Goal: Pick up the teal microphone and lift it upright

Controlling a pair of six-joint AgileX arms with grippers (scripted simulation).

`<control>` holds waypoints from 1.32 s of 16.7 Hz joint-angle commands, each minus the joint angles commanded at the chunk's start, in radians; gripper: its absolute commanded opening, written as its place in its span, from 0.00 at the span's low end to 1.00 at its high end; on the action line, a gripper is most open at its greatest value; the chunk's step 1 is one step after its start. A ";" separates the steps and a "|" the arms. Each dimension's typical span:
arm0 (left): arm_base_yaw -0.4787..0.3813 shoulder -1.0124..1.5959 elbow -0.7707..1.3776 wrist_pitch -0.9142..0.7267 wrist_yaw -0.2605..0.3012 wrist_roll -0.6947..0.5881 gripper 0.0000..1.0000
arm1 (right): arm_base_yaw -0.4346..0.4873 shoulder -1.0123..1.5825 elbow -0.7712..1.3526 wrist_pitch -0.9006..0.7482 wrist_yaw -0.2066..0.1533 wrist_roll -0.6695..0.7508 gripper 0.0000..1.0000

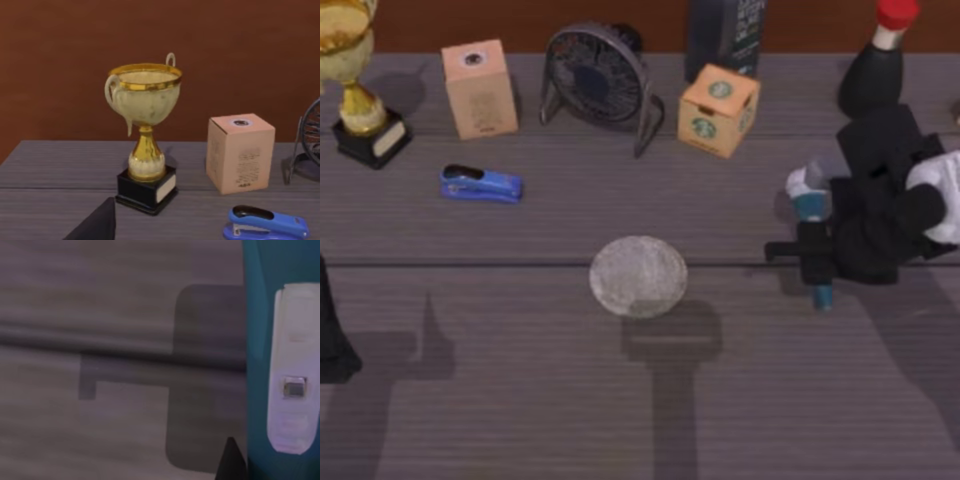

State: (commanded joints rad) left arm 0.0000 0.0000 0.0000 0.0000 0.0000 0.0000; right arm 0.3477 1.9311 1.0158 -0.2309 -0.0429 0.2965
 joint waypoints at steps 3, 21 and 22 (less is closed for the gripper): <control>0.000 0.000 0.000 0.000 0.000 0.000 1.00 | -0.003 -0.045 -0.064 0.236 -0.080 -0.052 0.00; 0.000 0.000 0.000 0.000 0.000 0.000 1.00 | -0.012 -0.323 -0.328 1.158 -0.393 -0.276 0.00; 0.000 0.000 0.000 0.000 0.000 0.000 1.00 | -0.009 -0.322 -0.327 1.159 -0.390 -0.276 0.00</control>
State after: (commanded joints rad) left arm 0.0000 0.0000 0.0000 0.0000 0.0000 0.0000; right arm 0.3388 1.6087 0.6888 0.9283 -0.4327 0.0205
